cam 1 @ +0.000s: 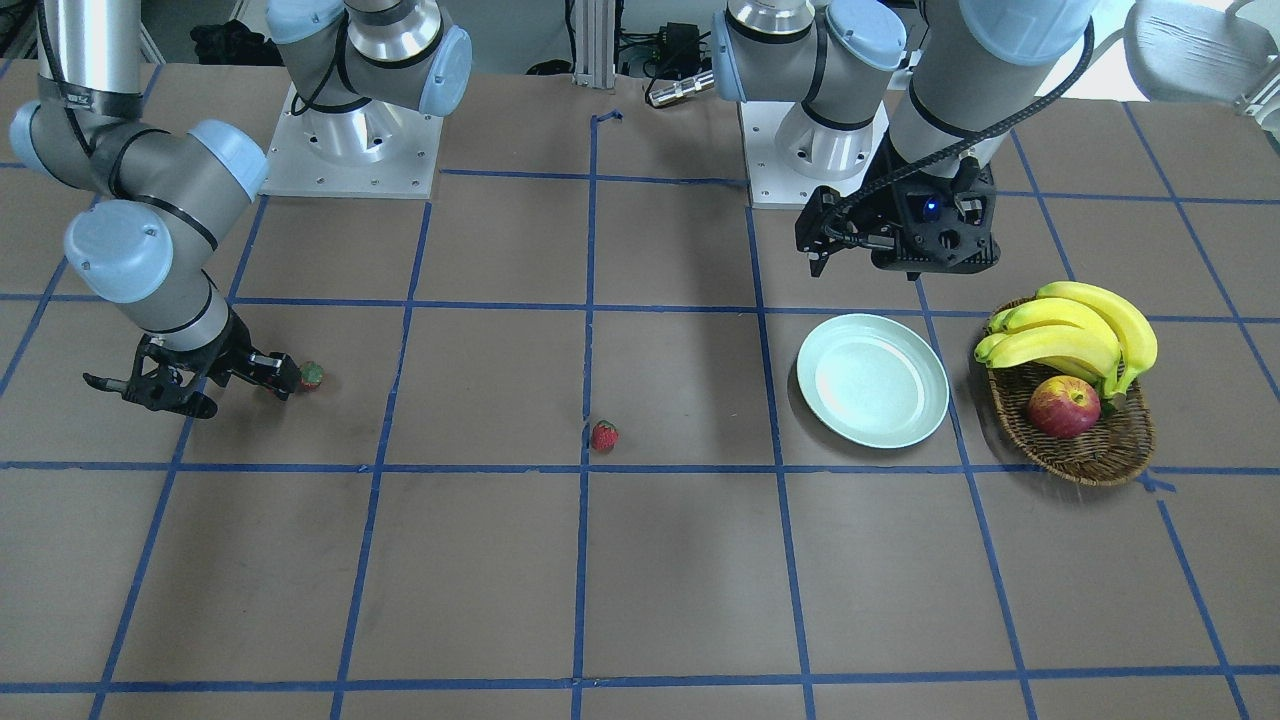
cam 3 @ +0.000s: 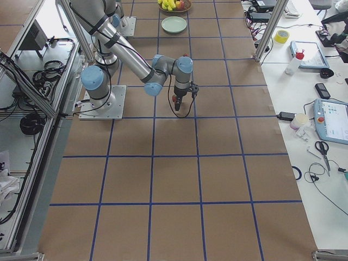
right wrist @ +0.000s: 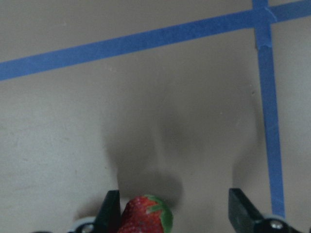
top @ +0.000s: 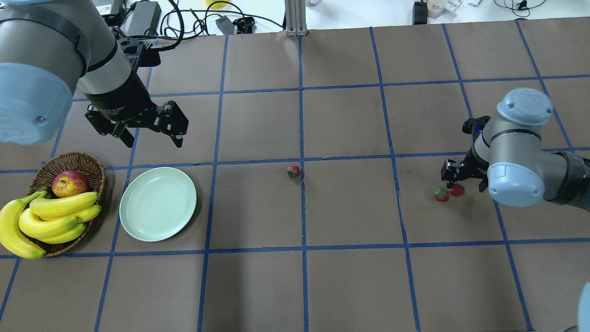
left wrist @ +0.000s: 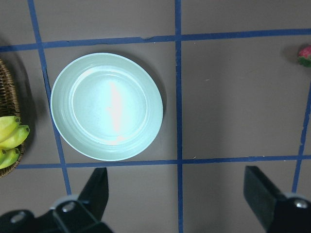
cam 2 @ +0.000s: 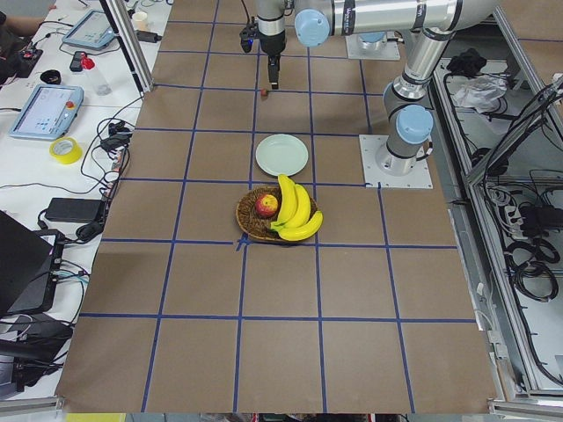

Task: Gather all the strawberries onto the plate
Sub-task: 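Grasp a second red strawberry with the right gripper and lift it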

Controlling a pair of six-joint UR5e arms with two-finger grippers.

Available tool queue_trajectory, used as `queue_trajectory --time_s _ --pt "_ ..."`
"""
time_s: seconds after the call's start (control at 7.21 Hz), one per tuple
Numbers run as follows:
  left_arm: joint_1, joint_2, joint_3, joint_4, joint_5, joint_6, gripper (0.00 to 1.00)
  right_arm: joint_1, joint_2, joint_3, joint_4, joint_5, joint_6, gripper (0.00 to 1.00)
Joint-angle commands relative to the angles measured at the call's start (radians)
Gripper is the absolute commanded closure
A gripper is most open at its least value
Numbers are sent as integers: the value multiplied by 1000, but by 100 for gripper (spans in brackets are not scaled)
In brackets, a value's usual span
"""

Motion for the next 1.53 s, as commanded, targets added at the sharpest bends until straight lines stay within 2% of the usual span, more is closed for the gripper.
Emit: queue_trajectory --time_s 0.0,0.28,0.56,0.69,1.39 --pt "0 2 -1 1 -2 0 0 -5 11 12 -2 12 5 19" --pt "0 2 -1 1 2 0 0 -5 11 13 0 12 5 32" --pt "0 2 -1 -1 1 2 0 -5 11 10 7 12 4 70" --pt "0 0 -3 -1 1 2 0 -5 9 10 14 11 2 80" --pt "0 0 -5 1 1 0 0 6 0 1 33 6 2 79"
